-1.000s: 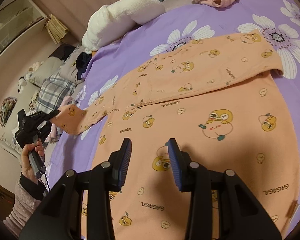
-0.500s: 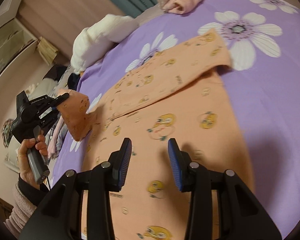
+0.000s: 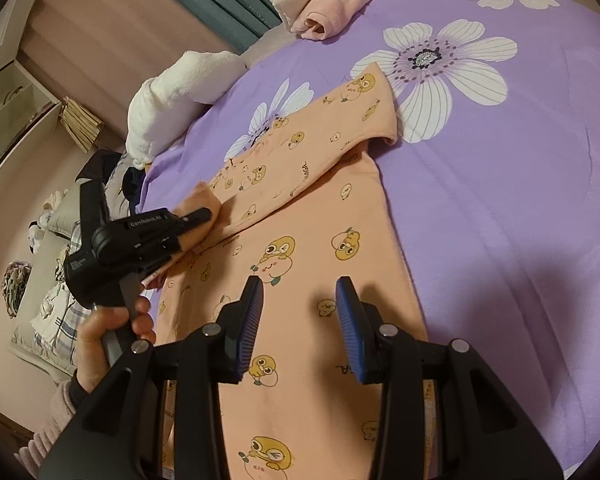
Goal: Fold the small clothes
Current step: 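Lay the held sleeve across the garment body with the left gripper and release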
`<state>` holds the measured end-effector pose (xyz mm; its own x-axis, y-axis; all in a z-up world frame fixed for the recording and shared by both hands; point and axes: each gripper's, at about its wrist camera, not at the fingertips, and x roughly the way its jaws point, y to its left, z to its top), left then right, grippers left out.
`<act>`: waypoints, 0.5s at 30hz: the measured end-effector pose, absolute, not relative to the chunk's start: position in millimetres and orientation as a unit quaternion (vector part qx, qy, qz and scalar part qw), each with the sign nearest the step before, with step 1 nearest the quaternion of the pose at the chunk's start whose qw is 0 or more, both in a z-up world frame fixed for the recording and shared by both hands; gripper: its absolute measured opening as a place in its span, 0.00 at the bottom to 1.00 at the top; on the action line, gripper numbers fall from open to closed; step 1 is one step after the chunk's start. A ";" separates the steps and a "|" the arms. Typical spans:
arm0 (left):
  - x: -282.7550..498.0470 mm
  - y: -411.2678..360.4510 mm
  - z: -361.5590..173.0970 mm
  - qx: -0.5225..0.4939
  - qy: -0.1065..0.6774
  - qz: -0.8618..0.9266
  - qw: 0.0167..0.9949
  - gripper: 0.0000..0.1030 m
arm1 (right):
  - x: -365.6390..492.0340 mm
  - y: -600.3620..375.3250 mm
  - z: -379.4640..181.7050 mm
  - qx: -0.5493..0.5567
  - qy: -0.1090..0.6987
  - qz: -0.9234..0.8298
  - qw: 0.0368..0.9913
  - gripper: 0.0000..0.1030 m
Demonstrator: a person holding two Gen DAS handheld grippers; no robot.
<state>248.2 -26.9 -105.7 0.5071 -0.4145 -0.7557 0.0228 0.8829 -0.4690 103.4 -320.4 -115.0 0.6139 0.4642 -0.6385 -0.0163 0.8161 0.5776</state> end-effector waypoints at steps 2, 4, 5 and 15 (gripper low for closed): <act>240.5 -22.8 -103.6 -0.212 0.473 -0.150 0.842 0.59 | 106.5 -319.7 -113.5 0.271 0.418 0.146 0.854 0.40; 233.2 -19.9 -98.5 -0.211 0.466 -0.164 0.843 0.69 | 111.9 -314.0 -109.1 0.274 0.417 0.158 0.852 0.46; 227.8 -15.9 -95.0 -0.211 0.462 -0.169 0.845 0.69 | 114.4 -310.5 -107.2 0.274 0.415 0.163 0.852 0.47; 173.2 62.3 -82.8 -0.251 0.427 -0.140 0.858 0.69 | 184.5 -250.0 -114.4 0.272 0.445 0.224 0.823 0.48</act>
<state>173.2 62.3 -82.8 0.5964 -0.4549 -0.6613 0.0269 0.8348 -0.5500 184.5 -250.0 -114.4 0.5031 0.6110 -0.6112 -0.1275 0.7519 0.6468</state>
